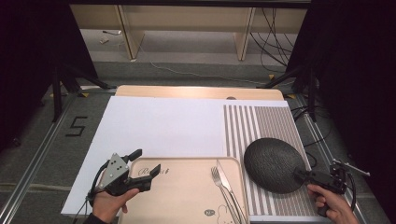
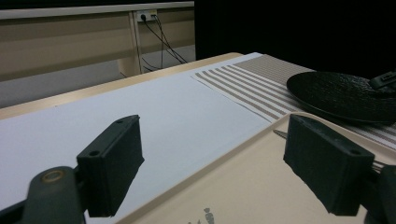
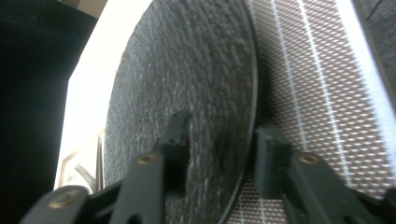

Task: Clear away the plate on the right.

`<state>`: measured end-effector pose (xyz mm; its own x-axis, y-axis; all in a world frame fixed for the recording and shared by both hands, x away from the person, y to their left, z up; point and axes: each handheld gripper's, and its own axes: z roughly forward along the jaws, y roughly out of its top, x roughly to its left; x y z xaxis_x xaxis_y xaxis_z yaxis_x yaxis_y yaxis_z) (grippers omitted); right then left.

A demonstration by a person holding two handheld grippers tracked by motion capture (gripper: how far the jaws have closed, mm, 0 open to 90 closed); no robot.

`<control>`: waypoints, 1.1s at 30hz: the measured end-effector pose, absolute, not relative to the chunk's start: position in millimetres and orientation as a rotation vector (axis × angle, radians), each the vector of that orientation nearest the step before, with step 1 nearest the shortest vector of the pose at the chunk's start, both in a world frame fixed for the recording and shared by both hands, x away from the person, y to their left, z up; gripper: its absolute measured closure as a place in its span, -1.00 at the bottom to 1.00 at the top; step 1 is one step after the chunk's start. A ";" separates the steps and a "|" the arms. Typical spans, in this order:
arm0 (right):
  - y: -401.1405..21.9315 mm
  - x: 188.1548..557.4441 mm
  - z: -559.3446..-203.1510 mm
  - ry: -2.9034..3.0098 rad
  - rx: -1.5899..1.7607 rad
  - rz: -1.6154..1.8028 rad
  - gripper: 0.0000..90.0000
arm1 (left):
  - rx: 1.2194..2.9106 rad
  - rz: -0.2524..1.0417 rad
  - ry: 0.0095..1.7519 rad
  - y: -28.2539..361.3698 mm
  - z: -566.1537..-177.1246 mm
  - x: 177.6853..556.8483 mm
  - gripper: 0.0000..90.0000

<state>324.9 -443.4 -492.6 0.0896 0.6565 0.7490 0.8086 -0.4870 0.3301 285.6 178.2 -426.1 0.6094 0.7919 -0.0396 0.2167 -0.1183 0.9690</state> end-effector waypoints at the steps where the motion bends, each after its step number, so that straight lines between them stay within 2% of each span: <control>1: -444.0 324.6 -493.3 -1.482 -2.196 -1.351 0.52 | 1.655 0.607 0.848 178.3 -426.0 285.7 -0.58; 4: -444.7 323.8 -493.5 -1.476 -2.226 -1.324 0.67 | 1.656 0.608 0.847 178.1 -426.2 285.8 -0.58; 16: -447.4 321.0 -487.3 -1.342 -2.177 -1.462 0.90 | 1.655 0.606 0.847 178.5 -426.0 285.7 -0.58; 33: -444.3 319.9 -480.8 -1.303 -2.195 -1.511 0.94 | 1.655 0.609 0.844 178.9 -425.6 285.7 -0.57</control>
